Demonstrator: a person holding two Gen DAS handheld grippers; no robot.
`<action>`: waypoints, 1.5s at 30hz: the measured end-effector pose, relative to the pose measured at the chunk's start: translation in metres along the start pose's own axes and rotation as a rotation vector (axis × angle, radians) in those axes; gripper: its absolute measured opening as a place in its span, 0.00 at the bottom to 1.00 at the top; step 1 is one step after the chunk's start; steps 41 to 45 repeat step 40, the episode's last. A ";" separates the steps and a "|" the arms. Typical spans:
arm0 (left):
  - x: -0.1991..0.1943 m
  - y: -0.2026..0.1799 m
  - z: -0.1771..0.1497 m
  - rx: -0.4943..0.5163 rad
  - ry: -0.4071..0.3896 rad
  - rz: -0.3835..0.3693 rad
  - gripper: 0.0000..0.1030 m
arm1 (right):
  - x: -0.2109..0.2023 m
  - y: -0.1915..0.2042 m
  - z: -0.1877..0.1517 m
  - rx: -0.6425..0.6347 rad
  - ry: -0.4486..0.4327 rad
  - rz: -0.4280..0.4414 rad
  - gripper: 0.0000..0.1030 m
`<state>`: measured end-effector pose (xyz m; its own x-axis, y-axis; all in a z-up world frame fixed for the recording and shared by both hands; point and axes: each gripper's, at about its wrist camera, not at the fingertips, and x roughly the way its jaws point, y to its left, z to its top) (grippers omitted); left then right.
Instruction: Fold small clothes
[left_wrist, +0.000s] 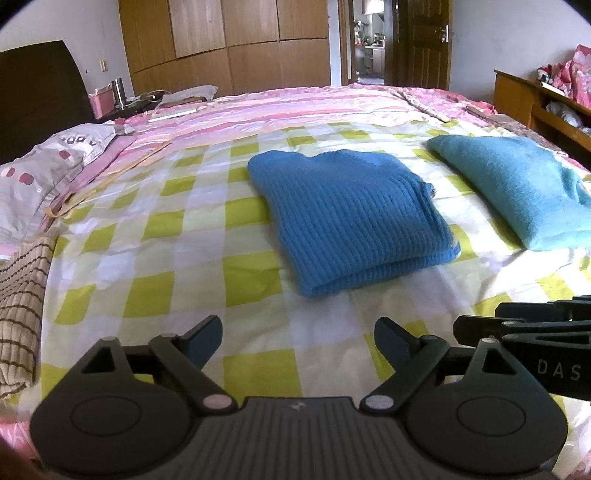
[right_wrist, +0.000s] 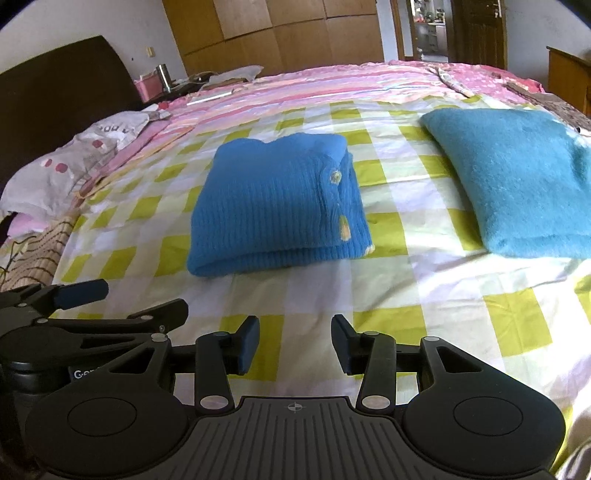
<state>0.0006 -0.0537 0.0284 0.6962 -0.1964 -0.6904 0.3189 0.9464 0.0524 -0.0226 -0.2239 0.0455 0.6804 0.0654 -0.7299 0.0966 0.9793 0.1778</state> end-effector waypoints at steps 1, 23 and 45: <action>-0.001 0.000 -0.001 -0.002 -0.003 -0.002 0.92 | -0.001 0.000 -0.001 0.006 -0.002 0.002 0.41; -0.020 -0.007 -0.011 0.008 -0.047 0.012 0.92 | -0.020 -0.001 -0.014 0.031 -0.031 0.001 0.41; -0.019 -0.009 -0.014 0.007 -0.033 0.017 0.91 | -0.019 -0.001 -0.017 0.033 -0.021 -0.004 0.41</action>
